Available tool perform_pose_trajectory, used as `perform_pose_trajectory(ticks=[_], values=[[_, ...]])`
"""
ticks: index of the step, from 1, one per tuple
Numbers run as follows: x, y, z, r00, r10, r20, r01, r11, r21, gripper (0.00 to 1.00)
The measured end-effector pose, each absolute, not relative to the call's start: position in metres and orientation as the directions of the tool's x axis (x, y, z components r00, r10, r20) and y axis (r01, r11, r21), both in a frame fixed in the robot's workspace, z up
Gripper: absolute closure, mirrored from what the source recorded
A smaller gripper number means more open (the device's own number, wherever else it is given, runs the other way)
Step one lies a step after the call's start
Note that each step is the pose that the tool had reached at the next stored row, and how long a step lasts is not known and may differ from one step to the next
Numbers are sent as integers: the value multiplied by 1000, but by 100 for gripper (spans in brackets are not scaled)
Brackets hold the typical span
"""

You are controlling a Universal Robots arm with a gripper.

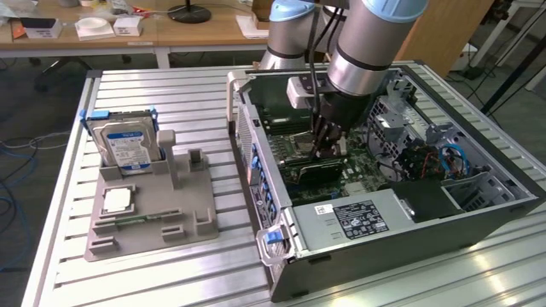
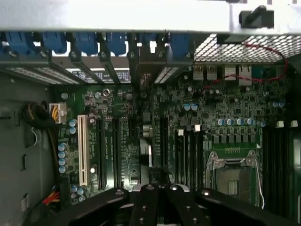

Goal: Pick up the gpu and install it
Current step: 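Press down on the gpu until it lock into place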

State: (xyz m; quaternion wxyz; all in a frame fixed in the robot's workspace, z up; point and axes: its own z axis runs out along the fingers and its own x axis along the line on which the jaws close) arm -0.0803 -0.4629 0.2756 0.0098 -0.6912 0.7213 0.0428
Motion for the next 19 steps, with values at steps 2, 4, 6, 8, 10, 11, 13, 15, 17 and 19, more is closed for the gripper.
perform_pose_trajectory(ticks=[2, 4, 6, 8, 10, 11, 13, 15, 17, 19], values=[[-80, -463, 276, -44, -996, -73, -998, 41, 48, 89], [-79, -463, 275, -44, -996, -74, -998, 41, 48, 89], [-77, -464, 274, -44, -996, -73, -998, 41, 48, 89], [-75, -465, 274, -44, -996, -73, -998, 41, 48, 89], [-74, -466, 272, -44, -996, -73, -998, 41, 48, 89], [-73, -466, 271, -44, -996, -73, -998, 41, 48, 89], [-73, -467, 270, -44, -996, -73, -998, 41, 48, 89], [-73, -467, 269, -44, -996, -73, -998, 41, 48, 89], [-73, -467, 266, -45, -996, -73, -998, 42, 47, 89], [-73, -467, 262, -45, -996, -73, -998, 42, 46, 89]])
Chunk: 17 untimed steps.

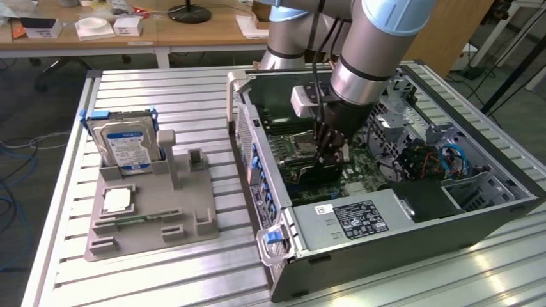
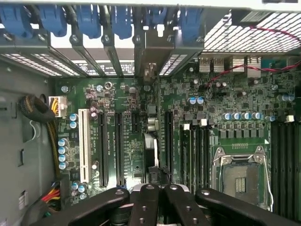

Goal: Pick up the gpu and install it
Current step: 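Press down on the gpu until it lock into place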

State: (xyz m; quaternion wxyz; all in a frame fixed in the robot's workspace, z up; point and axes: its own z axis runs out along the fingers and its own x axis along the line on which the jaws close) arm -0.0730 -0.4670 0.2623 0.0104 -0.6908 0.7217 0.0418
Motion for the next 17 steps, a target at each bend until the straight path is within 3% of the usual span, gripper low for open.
perform_pose_trajectory(ticks=[10, 17], values=[[-73, -467, 257, -45, -997, -69, -998, 42, 47, 89], [-73, -467, 279, -46, -996, -73, -998, 42, 53, 89]])
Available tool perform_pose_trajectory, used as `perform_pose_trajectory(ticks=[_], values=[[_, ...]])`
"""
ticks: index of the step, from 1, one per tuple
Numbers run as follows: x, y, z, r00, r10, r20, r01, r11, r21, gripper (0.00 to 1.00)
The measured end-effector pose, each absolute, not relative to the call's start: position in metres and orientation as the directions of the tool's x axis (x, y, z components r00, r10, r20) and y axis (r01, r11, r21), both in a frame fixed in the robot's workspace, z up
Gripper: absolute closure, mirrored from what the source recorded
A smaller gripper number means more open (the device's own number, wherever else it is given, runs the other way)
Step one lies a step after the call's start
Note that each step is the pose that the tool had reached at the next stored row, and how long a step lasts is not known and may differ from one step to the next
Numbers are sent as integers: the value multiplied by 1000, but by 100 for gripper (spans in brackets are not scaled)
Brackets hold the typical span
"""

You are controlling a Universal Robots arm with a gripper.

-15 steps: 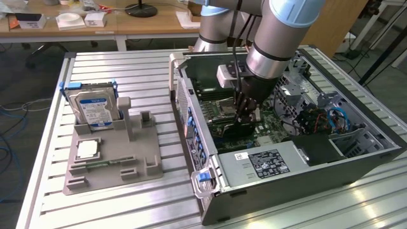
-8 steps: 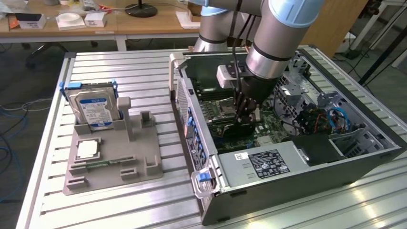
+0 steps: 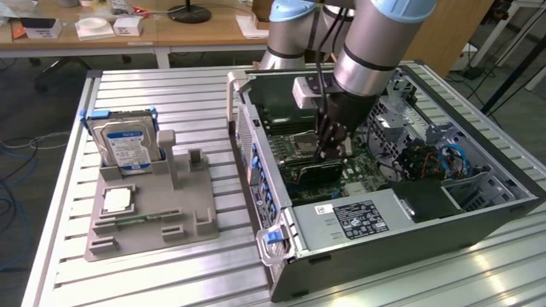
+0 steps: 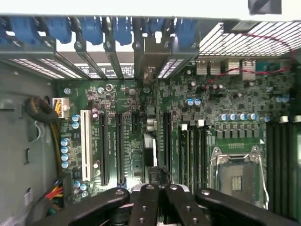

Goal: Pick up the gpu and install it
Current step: 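Press down on the gpu until it lock into place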

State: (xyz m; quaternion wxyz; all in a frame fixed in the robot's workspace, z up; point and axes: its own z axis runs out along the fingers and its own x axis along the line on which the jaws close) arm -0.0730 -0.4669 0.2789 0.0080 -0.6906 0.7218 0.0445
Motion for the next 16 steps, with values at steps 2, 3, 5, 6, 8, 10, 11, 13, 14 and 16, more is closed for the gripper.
perform_pose_trajectory(ticks=[2, 3, 5, 6, 8, 10, 11, 13, 14, 16], values=[[-73, -467, 287, -46, -996, -73, -998, 42, 54, 89], [-73, -467, 291, -46, -996, -73, -998, 42, 55, 89], [-73, -467, 300, -46, -996, -73, -998, 42, 55, 89], [-73, -467, 305, -46, -996, -73, -998, 42, 55, 89], [-73, -467, 310, -46, -996, -73, -998, 42, 55, 89], [-73, -467, 310, -46, -996, -73, -998, 42, 55, 89], [-73, -467, 310, -46, -996, -73, -998, 42, 55, 89], [-73, -467, 310, -46, -996, -73, -998, 42, 55, 89], [-73, -467, 310, -46, -996, -73, -998, 42, 55, 89], [-73, -467, 310, -46, -996, -73, -998, 42, 55, 89]])
